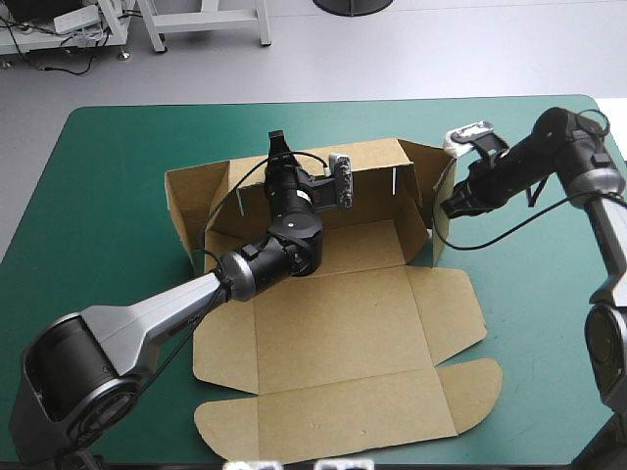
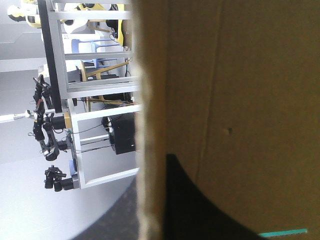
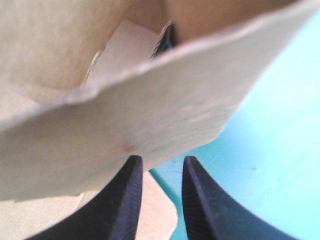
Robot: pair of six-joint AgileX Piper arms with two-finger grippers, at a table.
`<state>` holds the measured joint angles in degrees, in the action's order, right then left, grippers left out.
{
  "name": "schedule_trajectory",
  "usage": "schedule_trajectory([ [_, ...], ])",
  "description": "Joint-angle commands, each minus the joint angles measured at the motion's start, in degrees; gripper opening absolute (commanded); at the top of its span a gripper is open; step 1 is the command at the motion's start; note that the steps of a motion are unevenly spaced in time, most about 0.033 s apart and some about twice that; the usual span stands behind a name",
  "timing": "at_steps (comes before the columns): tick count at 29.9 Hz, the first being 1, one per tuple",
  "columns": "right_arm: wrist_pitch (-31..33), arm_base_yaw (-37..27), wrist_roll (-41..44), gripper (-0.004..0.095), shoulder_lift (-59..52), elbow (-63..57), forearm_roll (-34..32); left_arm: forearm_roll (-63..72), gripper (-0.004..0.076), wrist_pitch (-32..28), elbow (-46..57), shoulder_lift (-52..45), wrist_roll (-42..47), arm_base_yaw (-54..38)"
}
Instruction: Fold the box
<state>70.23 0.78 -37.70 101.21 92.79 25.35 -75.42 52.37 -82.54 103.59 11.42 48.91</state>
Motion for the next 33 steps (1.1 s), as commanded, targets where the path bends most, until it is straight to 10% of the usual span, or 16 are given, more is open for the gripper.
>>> schedule_trajectory([
  [1, -0.3, -3.8, 1.8, 0.0251, -2.9, 6.7, 0.3, -3.2, -0.0006, 1.6, -1.2, -2.6, 0.9, -0.2],
  [22, 1.4, -13.4, -5.8, 0.0250, 11.4, 10.4, 29.0, -4.4, -0.0006, 1.2, -1.2, -2.6, 0.9, -0.2],
  [33, 1.5, -10.0, -5.8, 0.0250, 11.6, 10.2, 25.4, -4.8, -0.0006, 0.9, -1.2, -2.6, 2.4, -0.2],
])
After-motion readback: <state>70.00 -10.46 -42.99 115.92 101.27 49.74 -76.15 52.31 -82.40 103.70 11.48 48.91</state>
